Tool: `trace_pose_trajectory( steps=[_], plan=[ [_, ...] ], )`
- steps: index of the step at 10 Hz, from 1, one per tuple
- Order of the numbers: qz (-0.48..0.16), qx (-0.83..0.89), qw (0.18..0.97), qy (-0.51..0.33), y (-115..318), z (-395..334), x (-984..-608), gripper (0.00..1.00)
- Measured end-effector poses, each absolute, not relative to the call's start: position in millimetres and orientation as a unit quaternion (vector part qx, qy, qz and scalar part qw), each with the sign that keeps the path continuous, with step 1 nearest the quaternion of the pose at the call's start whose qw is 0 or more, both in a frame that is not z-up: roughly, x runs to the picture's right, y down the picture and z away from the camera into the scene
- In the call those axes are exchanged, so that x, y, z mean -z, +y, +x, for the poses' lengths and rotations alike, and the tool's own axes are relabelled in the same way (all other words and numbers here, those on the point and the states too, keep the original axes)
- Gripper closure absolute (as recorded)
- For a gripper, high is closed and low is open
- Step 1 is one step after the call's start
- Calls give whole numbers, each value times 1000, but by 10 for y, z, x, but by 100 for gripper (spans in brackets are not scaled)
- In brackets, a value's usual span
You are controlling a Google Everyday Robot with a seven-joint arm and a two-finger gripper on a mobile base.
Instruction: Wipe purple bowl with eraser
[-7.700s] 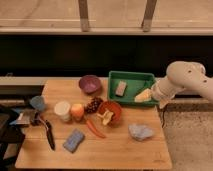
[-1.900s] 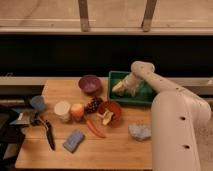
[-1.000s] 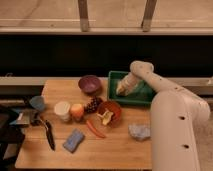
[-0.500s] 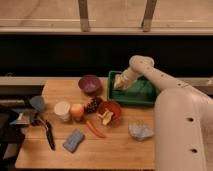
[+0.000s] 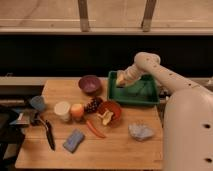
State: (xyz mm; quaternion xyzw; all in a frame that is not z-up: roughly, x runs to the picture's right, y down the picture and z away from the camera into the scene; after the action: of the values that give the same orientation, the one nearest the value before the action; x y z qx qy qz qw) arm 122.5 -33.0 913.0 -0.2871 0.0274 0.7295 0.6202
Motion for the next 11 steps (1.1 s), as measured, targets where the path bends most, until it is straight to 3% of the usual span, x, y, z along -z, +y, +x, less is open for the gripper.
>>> trace_pose_trajectory(
  steps=[6,11],
  plan=[
    [-350,-628,695,2,-292,163,-8946,100],
    [-373,-596,711,-2,-217,-90,-8843,100]
  ],
)
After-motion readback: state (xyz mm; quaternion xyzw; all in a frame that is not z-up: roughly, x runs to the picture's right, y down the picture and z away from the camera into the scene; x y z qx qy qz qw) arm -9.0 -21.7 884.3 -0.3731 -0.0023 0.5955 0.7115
